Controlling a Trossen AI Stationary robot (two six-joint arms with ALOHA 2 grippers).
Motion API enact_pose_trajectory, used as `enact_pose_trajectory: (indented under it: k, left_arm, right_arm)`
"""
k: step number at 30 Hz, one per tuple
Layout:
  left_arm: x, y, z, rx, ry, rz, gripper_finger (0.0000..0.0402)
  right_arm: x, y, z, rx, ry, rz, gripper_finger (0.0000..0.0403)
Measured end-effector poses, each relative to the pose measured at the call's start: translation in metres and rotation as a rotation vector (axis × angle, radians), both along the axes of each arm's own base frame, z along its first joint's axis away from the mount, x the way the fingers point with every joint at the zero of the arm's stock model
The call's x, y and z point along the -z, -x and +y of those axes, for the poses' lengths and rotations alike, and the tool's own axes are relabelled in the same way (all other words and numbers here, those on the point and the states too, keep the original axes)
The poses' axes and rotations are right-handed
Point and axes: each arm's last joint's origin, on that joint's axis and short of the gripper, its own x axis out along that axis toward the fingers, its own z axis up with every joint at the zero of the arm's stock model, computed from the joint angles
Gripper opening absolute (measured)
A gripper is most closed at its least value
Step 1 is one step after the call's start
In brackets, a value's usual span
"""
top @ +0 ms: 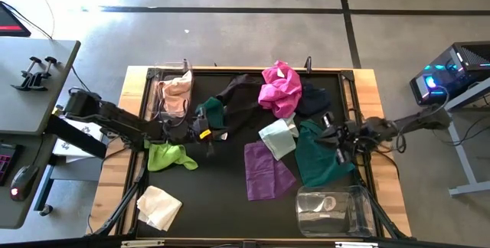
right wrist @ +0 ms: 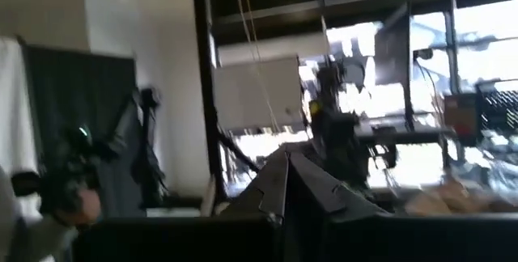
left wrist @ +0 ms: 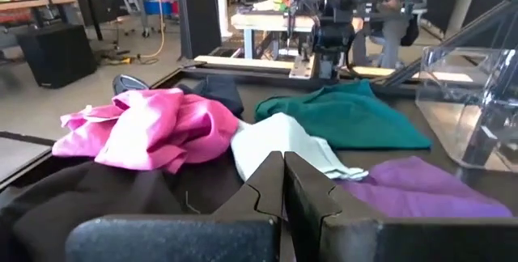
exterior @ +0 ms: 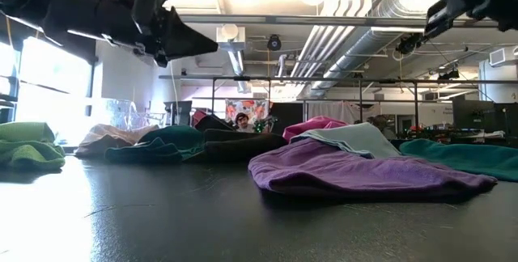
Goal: Sort towels by color in basket
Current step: Put the right green towel into the bottom transparent bin
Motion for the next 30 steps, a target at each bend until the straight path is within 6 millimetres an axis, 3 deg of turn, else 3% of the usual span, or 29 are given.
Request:
enact_pose_trajectory:
  k: [8,14,24,30]
  left_arm:
    - [0.009,-0.006,0.007,-0.033,0.005,0.012,0.0]
    - [0.015,-0.009,0.007,-0.035,0.004,0.019,0.0]
    - [0.016,-0.009,0.007,-0.032,-0.01,0.028,0.0]
    - [0.016,-0.009,0.007,-0.031,-0.013,0.032,0.0]
  right_arm:
    - [0.017,-0.015,0.0,0.139,-0.028,0.179,0.0001]
    - [0.005,-0.029,0.0,0.269,-0.018,0.291,0.0011]
    - [-0.018,-0.042,-0.002,0.494,-0.066,0.793,0.0108]
    - [-0.011,-0.04,-0.003,0.573,-0.133,0.995,0.0157]
